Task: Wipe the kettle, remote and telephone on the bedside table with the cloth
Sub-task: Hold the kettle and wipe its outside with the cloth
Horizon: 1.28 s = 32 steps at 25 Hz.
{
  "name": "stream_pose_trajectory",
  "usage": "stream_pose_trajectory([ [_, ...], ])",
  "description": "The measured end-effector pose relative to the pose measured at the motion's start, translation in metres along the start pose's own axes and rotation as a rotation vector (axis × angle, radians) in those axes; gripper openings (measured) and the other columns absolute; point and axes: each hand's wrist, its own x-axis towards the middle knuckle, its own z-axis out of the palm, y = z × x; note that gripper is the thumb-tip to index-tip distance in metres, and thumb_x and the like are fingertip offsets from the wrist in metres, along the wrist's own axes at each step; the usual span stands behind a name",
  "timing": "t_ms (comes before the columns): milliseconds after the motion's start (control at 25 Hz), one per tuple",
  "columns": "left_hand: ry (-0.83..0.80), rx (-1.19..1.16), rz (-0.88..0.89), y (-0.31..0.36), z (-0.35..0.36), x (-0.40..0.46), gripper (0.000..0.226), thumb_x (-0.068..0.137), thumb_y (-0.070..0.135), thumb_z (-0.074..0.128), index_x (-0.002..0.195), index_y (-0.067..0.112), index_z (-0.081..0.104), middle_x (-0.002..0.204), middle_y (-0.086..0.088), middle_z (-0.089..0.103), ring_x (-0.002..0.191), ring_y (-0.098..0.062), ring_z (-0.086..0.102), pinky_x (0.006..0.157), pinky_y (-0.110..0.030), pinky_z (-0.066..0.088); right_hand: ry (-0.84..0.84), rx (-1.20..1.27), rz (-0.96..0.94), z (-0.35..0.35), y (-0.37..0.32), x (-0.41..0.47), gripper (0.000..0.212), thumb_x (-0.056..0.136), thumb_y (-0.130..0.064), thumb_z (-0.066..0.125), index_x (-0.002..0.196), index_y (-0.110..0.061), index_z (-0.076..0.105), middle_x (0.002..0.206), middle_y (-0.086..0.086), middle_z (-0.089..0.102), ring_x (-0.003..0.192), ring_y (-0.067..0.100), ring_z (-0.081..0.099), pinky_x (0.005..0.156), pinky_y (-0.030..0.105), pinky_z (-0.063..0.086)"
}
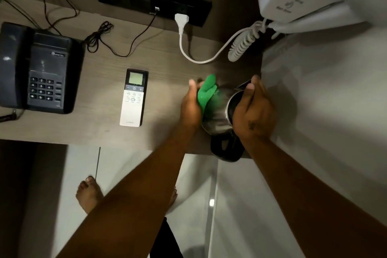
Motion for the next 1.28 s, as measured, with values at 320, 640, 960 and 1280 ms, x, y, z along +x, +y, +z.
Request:
stream_pose_trajectory([
  [320, 0.025, 0.315, 0.397, -0.027, -0.001, -0.026, 0.028, 0.097, 0.030, 0.051, 0.122, 0.031, 0.065, 0.137, -0.010, 0.061, 0.130, -0.028, 0.057, 0.113, -0.051, 0.045, 0.007, 0.002, 0.003, 0.001, 0.001, 0.002, 0.044, 0.099, -0.031, 0.029, 0.131, -0.011, 0.052, 0.134, 0.010, 0.057, 0.125, 0.023, 0.051, 0.103, 0.030, 0.038],
  [640, 0.080, 0.657, 0.360, -0.006, -0.015, 0.029, 0.049, 0.089, 0.039, 0.048, 0.129, 0.018, 0.068, 0.135, -0.005, 0.062, 0.133, -0.026, 0.051, 0.119, -0.048, 0.034, 0.035, 0.037, -0.004, 0.004, 0.003, 0.001, 0.043, 0.100, -0.031, 0.031, 0.128, -0.009, 0.054, 0.130, 0.011, 0.061, 0.120, 0.022, 0.055, 0.099, 0.030, 0.042],
  [960, 0.125, 0.562, 0.495, -0.056, -0.003, -0.060, 0.049, 0.096, 0.053, 0.040, 0.140, 0.032, 0.049, 0.148, 0.000, 0.043, 0.140, -0.017, 0.035, 0.116, -0.021, 0.028, 0.037, 0.032, 0.015, 0.003, 0.005, 0.001, 0.043, 0.100, -0.033, 0.029, 0.129, -0.013, 0.054, 0.131, 0.007, 0.060, 0.122, 0.018, 0.054, 0.095, 0.015, 0.032],
  [1280, 0.359, 0.327, 0.047, -0.044, -0.017, 0.000, 0.061, 0.092, 0.047, 0.043, 0.139, 0.009, 0.051, 0.144, -0.026, 0.051, 0.134, -0.044, 0.048, 0.116, -0.053, 0.037, 0.032, 0.063, 0.005, 0.001, 0.005, -0.001, 0.039, 0.102, -0.027, 0.032, 0.129, -0.010, 0.053, 0.131, 0.010, 0.060, 0.121, 0.019, 0.054, 0.094, 0.014, 0.032],
])
